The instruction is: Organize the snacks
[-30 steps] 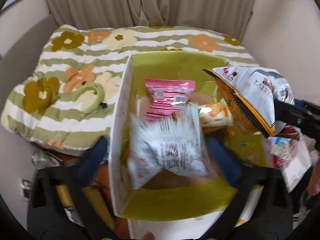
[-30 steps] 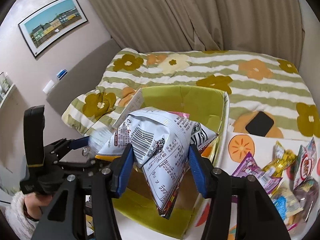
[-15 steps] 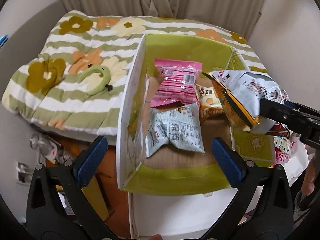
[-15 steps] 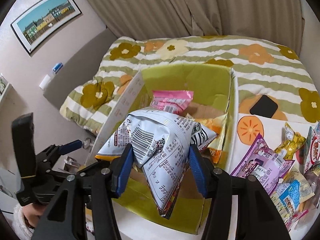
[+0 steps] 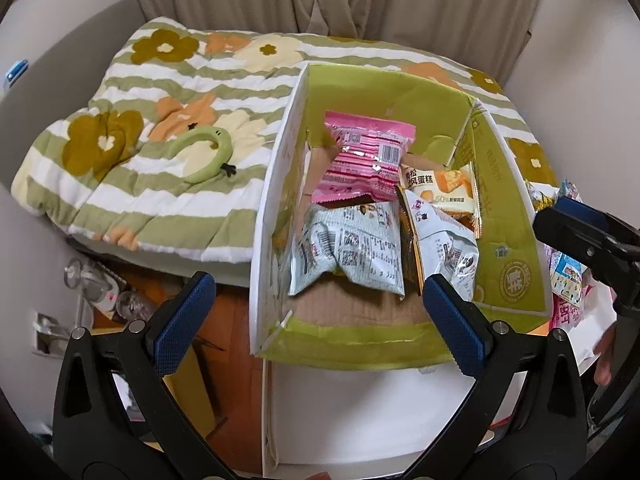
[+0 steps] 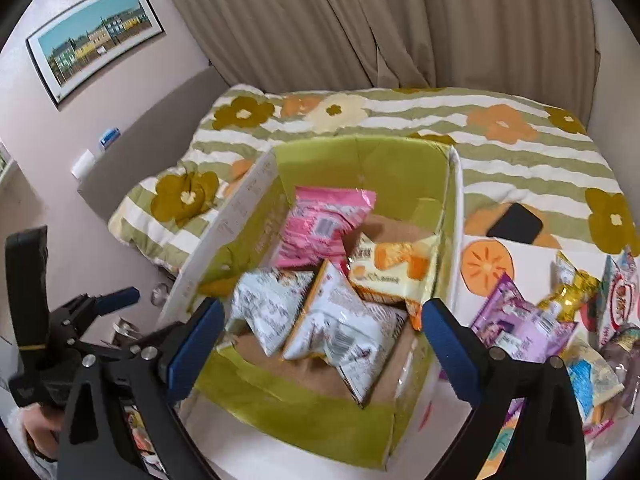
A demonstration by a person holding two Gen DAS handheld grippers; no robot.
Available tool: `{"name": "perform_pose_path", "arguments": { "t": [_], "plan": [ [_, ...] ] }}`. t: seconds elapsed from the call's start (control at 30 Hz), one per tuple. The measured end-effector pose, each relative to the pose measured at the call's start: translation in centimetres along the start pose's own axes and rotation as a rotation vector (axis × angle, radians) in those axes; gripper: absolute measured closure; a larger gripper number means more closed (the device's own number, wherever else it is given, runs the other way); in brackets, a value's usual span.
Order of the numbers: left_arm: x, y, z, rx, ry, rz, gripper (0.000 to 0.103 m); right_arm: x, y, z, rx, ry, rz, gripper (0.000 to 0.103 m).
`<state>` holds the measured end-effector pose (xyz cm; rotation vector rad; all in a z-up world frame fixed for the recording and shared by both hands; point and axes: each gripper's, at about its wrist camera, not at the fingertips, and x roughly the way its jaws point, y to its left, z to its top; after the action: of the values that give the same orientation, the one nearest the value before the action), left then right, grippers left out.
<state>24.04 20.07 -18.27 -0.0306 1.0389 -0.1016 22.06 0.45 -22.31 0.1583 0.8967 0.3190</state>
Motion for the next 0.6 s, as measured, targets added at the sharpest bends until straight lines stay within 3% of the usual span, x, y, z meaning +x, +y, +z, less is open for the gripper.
{"name": "perform_pose_path", "arguments": {
  "t": [0.37,0.6],
  "plan": [
    [-3.1,-0.8,-0.9,-0.011,-0.065,-0.022,0.0,-4.0,1.3,-1.4,-0.037,-0.06,-0.036,0.005],
    [-5.1,-3.8,-1.7,0.051,-0.097,-0.068,0.0,-8.0,0.4,-3.3,-0.011,-0.095,-0.081,0.005]
  ]
}}
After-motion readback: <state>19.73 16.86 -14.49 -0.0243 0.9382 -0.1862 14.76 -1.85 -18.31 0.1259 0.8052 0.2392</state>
